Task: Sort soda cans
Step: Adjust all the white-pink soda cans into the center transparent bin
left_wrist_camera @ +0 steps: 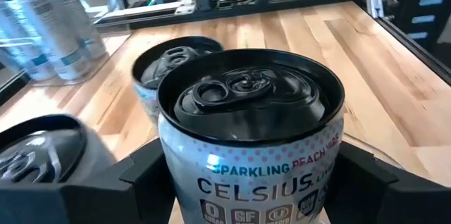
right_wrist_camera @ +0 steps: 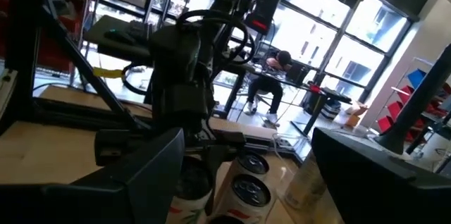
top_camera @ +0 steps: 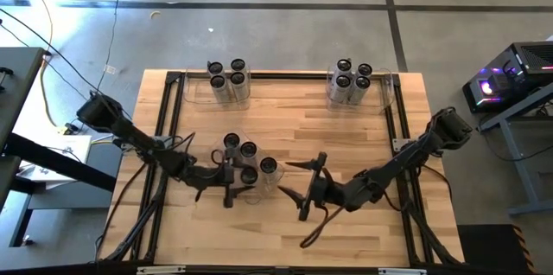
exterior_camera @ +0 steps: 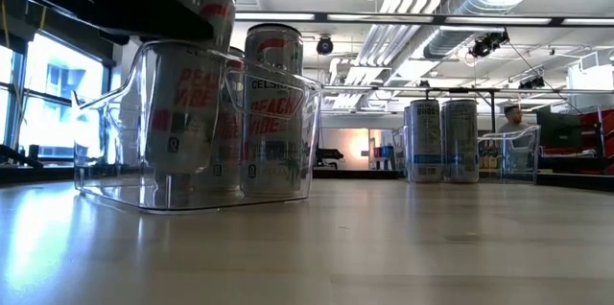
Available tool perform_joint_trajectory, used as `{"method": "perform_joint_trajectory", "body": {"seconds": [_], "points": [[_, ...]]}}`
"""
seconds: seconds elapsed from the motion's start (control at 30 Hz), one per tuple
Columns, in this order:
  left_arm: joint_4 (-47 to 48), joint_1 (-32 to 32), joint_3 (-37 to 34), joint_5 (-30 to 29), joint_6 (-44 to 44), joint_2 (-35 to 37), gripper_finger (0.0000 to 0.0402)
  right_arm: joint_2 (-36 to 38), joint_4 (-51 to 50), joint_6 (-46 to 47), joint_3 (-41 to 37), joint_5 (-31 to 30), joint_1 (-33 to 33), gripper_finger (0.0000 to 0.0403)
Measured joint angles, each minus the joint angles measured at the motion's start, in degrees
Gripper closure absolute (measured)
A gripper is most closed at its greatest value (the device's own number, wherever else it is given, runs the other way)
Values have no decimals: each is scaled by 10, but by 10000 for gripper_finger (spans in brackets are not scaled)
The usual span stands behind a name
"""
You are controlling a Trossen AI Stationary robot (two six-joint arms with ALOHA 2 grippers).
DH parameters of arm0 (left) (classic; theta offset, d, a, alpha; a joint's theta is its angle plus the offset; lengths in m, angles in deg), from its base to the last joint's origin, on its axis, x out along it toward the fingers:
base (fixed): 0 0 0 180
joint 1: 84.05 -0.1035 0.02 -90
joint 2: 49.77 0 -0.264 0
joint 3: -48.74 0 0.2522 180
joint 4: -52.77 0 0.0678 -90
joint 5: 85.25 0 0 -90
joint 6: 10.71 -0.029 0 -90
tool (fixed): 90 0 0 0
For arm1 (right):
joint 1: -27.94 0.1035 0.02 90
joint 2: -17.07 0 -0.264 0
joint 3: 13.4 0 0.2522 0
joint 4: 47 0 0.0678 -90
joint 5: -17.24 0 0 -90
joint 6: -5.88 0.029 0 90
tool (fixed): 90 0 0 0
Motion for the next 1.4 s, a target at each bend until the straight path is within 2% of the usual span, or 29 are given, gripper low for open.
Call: {"method": "perform_joint_trajectory", "body": {"seconds": [0.23,0.5,0.9,1.3,1.4], "points": [[-1,-29,0,26,-4,-6,134,0,-8,16,0,11,-6,96],[7,-49,0,115,10,-6,116,0,-8,22,0,11,-6,96],[13,-49,1,112,9,18,114,0,-14,22,0,11,-6,96],[16,-41,1,118,9,120,114,0,-34,43,0,11,-6,96],[111,-27,35,74,5,155,115,0,-40,46,0,10,-6,96]]}}
